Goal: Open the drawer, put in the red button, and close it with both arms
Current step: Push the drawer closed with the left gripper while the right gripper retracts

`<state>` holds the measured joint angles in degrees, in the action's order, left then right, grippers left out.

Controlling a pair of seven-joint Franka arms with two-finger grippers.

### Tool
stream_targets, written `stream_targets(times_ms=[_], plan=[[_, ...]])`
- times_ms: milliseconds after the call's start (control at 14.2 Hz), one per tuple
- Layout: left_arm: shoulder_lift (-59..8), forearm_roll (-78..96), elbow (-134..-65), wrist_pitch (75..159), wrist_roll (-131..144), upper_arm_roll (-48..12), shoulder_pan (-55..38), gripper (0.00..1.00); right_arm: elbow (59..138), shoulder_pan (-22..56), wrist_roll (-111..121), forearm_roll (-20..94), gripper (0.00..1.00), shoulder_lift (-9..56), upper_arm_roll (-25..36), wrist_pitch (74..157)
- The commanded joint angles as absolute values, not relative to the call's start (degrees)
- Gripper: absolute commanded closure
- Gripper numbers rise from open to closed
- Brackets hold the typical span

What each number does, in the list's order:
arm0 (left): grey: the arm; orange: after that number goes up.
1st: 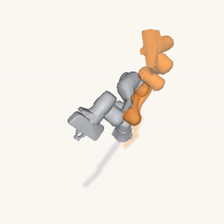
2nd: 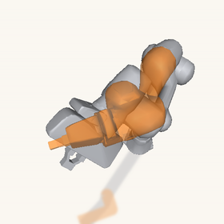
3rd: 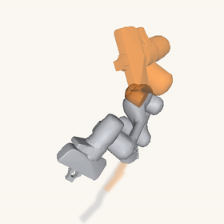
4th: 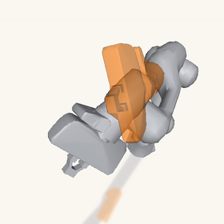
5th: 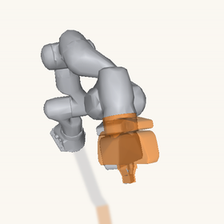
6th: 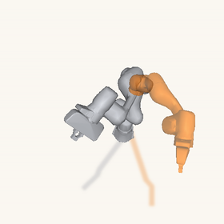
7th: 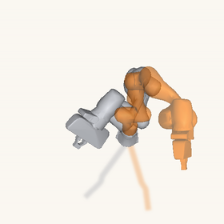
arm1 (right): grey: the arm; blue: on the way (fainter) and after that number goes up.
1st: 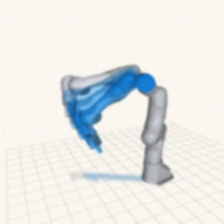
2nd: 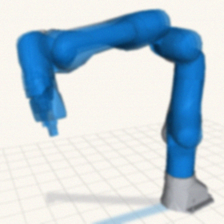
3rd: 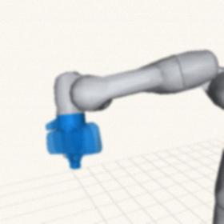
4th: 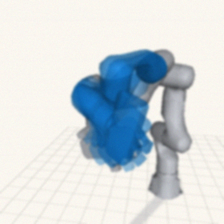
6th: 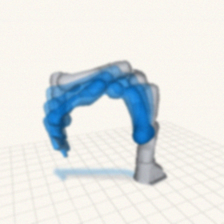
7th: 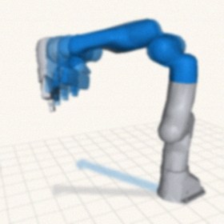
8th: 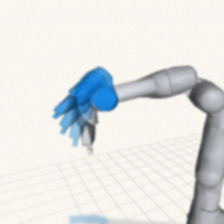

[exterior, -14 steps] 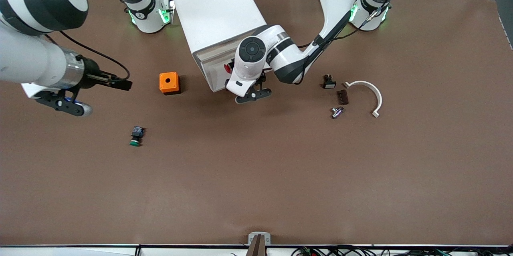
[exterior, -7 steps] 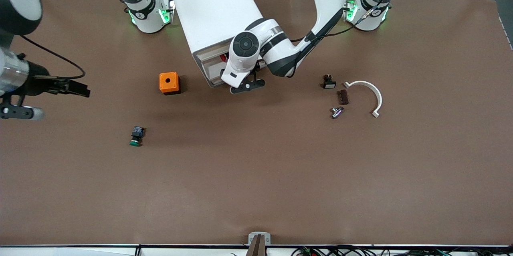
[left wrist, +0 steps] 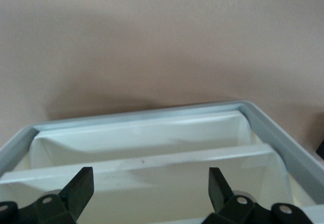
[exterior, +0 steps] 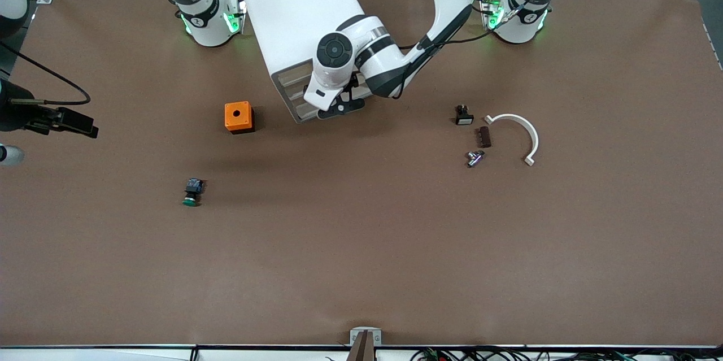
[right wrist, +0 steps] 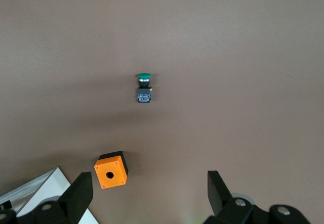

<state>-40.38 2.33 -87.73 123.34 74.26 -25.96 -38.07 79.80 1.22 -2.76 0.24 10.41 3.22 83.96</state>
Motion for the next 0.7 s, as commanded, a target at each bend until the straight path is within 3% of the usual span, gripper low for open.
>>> stream_targets(times_ms=[0, 352, 633], plan=[[-39.9, 4.4, -88.1, 122.9, 75.6, -26.3, -38.6, 0.00, 79.5, 0.9, -2.7, -1.1, 0.00, 9.8, 2.7, 83.8], [-39.2, 4.7, -87.6, 121.7, 75.2, -25.8, -37.4, 0.00, 78.4, -0.3, -2.7, -0.6, 0.00, 9.9, 2.7, 83.8], [-38.1, 4.1, -84.0, 117.9, 68.8, -25.6, -30.5, 0.00, 78.4, -0.4, -2.7, -0.7, 0.00, 9.8, 2.7, 83.8]])
